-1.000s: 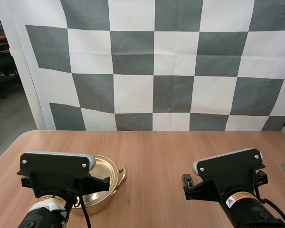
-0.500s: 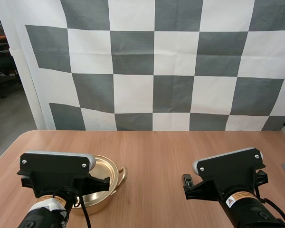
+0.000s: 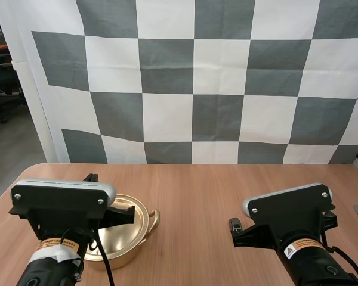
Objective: Open the pot, put the car inside, and close it
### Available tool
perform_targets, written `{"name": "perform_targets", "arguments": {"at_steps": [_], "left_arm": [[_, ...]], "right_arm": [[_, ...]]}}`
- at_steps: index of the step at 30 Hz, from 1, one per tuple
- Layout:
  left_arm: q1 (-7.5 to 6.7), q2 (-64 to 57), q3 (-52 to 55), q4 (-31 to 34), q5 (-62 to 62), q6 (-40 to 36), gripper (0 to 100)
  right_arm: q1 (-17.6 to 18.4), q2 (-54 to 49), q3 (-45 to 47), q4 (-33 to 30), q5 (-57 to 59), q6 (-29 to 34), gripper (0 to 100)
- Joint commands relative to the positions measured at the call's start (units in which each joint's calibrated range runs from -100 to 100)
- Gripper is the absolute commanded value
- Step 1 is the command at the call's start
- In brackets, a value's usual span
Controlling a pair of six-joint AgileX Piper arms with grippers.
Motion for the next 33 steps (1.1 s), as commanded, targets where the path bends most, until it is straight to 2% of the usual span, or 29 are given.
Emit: {"name": "perform_targets", "arguments": {"at_steps": [1, 7, 13, 16, 18, 20, 25, 27, 30, 33], "left_arm": [[-0.04, 0.0, 0.0, 0.18, -8.66, 0.14, 0], [-0.04, 0.0, 0.0, 0.18, -26.16, 0.7, 0], [-0.04, 0.0, -7.63, 0.18, -25.19, 0.7, 0], [-0.04, 0.43, -12.86, -4.32, -13.22, 0.7, 0], [-0.04, 2.99, -16.47, -7.51, -0.4, 0.7, 0], [-0.04, 6.17, -19.08, -7.93, 7.6, 0.61, 0], [-0.04, 14.67, -26.83, -5.43, 9.41, 0.61, 0], [-0.04, 18.12, -32.62, -5.56, 15.13, 0.61, 0], [-0.04, 23.82, -43.22, -6.21, 34.52, -2.04, 4], [-0.04, 30.37, -52.82, -5.72, 56.97, -3.72, 17]], "right_arm": [[0.16, -0.06, 0.0, -0.36, -1.02, 0.02, 0], [0.36, -0.06, 0.0, -0.36, -9.24, 0.02, 0], [0.36, -0.06, 0.0, 0.95, -13.44, 0.09, 0], [0.36, -0.06, 0.0, 2.42, -12.56, 0.09, 0], [0.36, -0.06, 0.0, 2.7, -11.7, 0.09, 0], [0.36, -0.06, 0.0, 2.7, -11.7, 0.09, 0], [0.36, -0.06, 0.0, 2.7, -11.7, 0.09, 0], [0.36, -0.06, 0.0, 2.7, -11.7, 0.09, 0], [0.36, -0.06, 0.0, 2.7, -11.7, 0.09, 0], [0.36, -0.06, 0.0, 2.7, -11.7, 0.09, 0]]}}
